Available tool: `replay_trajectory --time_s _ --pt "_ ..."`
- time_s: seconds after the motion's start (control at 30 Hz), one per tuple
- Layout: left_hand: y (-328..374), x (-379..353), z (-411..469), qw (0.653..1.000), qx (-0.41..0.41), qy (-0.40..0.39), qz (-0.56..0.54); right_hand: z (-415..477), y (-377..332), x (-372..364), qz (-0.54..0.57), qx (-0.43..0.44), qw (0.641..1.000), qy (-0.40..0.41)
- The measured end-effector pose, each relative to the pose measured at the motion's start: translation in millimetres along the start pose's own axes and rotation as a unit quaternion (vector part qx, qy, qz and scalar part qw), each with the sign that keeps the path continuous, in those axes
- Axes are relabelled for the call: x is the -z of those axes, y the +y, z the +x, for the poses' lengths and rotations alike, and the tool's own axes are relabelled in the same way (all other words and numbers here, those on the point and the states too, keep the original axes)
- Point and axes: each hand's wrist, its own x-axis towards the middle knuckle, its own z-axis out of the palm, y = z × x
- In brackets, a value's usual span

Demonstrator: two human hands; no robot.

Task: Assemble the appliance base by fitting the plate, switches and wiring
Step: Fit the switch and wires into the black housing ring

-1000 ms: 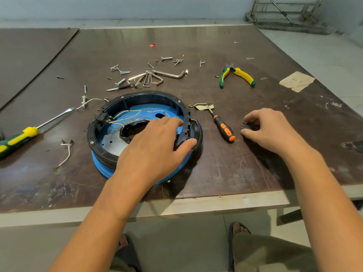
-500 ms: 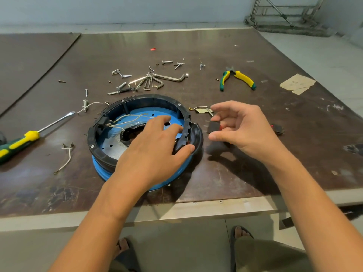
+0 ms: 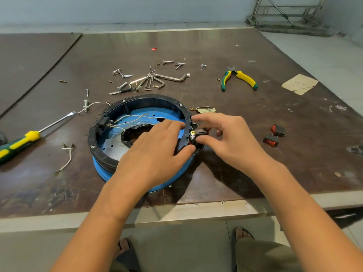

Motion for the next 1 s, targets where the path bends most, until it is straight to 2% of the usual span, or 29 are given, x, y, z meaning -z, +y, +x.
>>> replay_trajectory --time_s 0.33,0.73,0.9,1.0 --pt "2 -1 -1 1.000 0.005 0.005 0.026 -3 0 -5 0.054 -0.030 0.998 0.023" --pt "1 -1 -1 1.000 0.003 0.000 0.016 -3 -6 5 0.029 -0.010 0.998 -0.056" --pt "1 -1 -1 0.999 0.019 -0.015 0.026 -4 -9 -4 0.024 0.001 1.000 -0.021" --pt "1 1 -1 0.999 0.019 -0.018 0.020 -3 -7 -8 0.041 -0.022 0.999 0.000"
